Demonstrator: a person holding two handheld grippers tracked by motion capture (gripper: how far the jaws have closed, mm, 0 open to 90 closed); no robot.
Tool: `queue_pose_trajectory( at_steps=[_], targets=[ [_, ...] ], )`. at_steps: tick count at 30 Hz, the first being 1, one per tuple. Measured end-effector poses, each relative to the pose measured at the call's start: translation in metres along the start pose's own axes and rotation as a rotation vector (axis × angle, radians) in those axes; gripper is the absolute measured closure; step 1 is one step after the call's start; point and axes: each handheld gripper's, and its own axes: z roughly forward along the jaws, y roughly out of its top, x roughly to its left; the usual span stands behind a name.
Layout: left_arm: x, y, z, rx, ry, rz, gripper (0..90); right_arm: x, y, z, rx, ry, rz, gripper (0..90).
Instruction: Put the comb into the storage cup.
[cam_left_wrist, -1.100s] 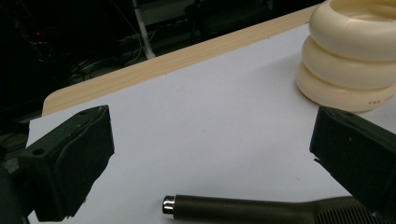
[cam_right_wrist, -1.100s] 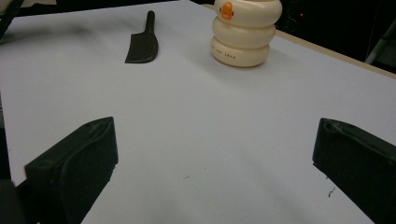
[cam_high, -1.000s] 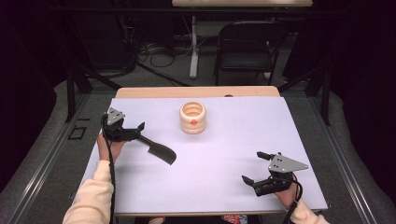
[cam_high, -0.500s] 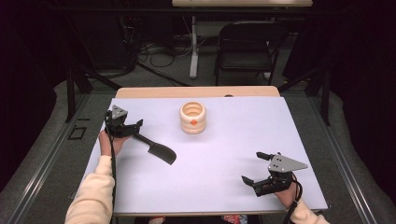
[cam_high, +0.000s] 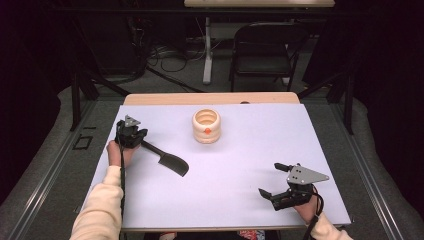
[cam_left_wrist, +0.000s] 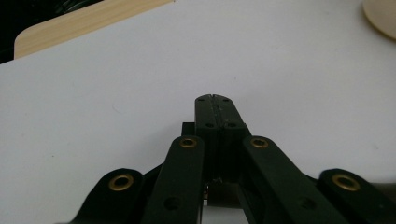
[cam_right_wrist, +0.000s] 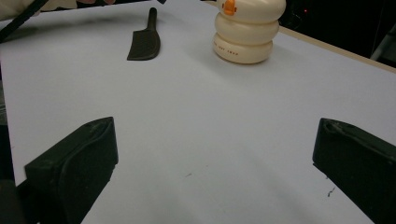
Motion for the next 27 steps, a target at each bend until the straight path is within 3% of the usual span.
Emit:
queue_pose_trajectory(
  at_steps=[15,27],
  targets=[
    [0.0,-0.005,0.011,0.099,0.007,0.033,90.0,0.0,0.0,0.0,-0.001,0.001,-0.002,0.0],
    [-0.004,-0.008,0.008,0.137,0.002,0.055,90.0,0.0,0.0,0.0,-0.001,-0.002,0.0,0.0]
  ],
)
